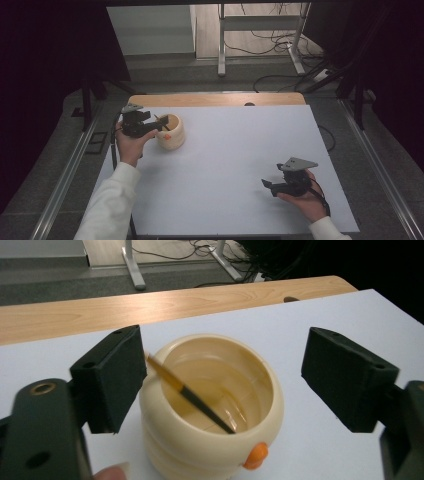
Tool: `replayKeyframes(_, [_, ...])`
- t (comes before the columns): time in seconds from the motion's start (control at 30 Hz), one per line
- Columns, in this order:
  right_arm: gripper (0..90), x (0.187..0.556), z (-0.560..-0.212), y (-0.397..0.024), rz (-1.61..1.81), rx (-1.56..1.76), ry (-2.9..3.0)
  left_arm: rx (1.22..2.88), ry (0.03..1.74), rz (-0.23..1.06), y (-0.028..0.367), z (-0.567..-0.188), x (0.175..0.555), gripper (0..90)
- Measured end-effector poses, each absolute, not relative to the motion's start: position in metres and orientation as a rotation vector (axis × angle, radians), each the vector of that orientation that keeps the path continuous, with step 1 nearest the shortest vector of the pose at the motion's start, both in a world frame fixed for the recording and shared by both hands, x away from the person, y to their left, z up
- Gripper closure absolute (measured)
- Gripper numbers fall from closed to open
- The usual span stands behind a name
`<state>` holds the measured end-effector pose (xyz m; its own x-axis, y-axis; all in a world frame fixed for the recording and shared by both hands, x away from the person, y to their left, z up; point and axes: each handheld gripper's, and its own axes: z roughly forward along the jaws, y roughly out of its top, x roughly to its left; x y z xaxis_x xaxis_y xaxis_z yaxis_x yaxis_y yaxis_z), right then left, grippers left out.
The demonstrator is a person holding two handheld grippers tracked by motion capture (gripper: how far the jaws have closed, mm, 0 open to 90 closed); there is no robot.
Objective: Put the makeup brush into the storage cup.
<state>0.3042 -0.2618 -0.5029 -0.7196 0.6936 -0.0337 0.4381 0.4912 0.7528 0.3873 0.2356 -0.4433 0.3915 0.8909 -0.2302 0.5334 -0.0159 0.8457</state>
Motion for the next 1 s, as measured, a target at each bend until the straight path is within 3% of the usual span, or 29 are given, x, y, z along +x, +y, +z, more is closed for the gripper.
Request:
replayKeyframes(0.2, [18.8,0.304,-0.503,-0.262,1.079,0.951,2.403,1.695,1.232,0.418,0.240,-0.441,0.372,12.5])
replayKeyframes(1.0, [18.9,0.303,-0.502,-0.265,1.115,0.971,2.387,1.765,1.134,0.382,0.241,-0.455,0.311,12.8])
